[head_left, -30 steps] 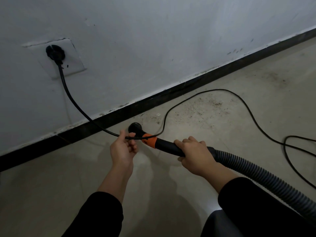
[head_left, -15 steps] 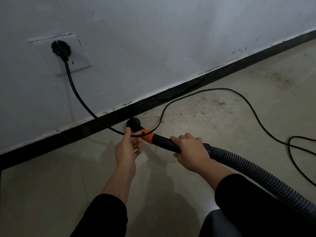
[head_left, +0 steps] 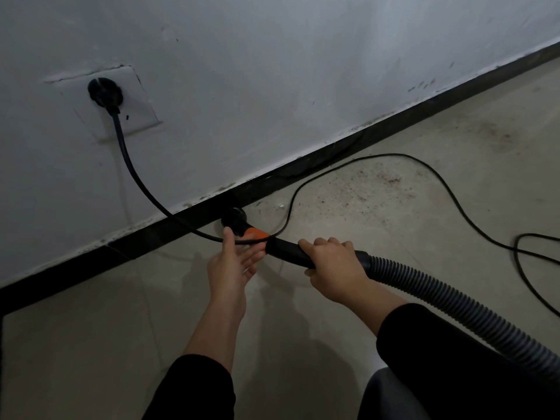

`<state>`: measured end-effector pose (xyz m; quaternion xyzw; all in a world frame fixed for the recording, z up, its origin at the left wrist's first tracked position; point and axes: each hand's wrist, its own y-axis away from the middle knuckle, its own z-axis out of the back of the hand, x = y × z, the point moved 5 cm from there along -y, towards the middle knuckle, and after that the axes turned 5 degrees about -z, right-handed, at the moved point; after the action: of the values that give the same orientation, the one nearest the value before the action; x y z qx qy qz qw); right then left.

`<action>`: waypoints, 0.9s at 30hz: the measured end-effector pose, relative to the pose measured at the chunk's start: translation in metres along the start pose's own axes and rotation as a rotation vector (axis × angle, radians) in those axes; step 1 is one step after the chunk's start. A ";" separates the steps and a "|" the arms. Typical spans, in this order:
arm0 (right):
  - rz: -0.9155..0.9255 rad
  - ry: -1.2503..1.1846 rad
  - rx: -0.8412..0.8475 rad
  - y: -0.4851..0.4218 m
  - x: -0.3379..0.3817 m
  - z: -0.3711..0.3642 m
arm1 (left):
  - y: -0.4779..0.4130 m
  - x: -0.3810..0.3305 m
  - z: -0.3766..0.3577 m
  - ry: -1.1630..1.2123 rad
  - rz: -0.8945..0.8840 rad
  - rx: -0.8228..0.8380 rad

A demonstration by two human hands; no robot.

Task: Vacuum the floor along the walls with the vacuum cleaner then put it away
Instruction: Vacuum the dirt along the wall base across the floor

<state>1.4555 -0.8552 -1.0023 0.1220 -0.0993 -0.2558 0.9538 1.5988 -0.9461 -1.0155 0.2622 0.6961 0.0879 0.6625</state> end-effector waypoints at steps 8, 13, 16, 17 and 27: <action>-0.063 0.004 -0.007 0.001 -0.016 0.002 | 0.000 -0.001 -0.013 -0.004 -0.023 0.073; -0.088 0.006 -0.009 0.001 -0.020 0.002 | -0.001 -0.001 -0.016 0.001 -0.033 0.099; -0.097 0.014 -0.019 0.002 -0.020 0.002 | -0.001 -0.001 -0.019 0.008 -0.041 0.118; -0.100 0.016 -0.023 0.002 -0.020 0.003 | -0.001 -0.001 -0.021 0.013 -0.043 0.128; -0.161 0.019 -0.035 0.005 -0.034 0.009 | -0.004 -0.006 -0.032 0.085 -0.032 0.166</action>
<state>1.4267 -0.8355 -0.9971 0.1152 -0.0756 -0.3322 0.9331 1.5669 -0.9454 -1.0087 0.3011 0.7327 0.0304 0.6095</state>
